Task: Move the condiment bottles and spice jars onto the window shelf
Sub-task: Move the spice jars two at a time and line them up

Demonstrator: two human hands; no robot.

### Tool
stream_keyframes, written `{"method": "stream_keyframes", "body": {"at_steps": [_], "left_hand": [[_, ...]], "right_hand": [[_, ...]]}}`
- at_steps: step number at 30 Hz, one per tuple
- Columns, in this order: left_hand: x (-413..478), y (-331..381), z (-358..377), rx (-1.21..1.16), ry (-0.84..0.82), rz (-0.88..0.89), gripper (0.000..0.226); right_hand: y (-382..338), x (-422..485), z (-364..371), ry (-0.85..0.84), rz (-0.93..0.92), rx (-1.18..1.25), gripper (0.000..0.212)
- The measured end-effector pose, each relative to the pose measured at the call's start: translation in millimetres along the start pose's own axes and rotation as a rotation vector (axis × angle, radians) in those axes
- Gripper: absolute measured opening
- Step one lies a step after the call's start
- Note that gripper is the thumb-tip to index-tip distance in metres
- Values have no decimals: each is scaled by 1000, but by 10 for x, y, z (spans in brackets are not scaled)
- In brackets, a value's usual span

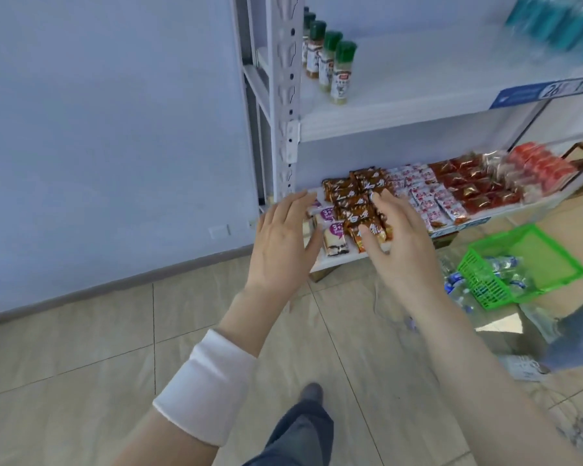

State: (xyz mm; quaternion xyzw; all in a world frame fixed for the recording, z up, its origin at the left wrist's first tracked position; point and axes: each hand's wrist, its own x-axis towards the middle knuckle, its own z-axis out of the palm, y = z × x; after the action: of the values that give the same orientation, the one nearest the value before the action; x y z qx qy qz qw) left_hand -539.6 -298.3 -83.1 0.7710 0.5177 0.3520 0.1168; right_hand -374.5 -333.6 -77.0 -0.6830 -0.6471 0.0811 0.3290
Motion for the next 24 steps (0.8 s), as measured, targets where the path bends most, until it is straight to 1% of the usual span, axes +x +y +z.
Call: {"method": "stream_keyframes", "body": {"at_steps": [2,5,9,12,14,17,20,24], "left_hand": [[398,87,84,-33,41,9,43],[936,160,242,-63,82,10,45],[1550,197,482,-77,82,-33,45],[1885,176,654,-78,76,-91,45],[2119,151,757,-76,88,-149,46],[2451,108,939,-86,125,-255,52],[2688,79,1156,-84,175,-339,58],[2931,122,1369,-70,232,-515,63]], "right_hand": [[96,432,-115,40,-27,5,47],[221,969,-221,35,-28,24,47],[412,1565,-307,35,-44,58,48],[554,1943,-335,-11,-10,184,46],[654,2250,-356,-45,20,316,45],[848,2755,-364,-100,47,447,43],[1047,3219,-311,-153,24,528,41],[1259,3735,-179,-272,-41,582,38]]}}
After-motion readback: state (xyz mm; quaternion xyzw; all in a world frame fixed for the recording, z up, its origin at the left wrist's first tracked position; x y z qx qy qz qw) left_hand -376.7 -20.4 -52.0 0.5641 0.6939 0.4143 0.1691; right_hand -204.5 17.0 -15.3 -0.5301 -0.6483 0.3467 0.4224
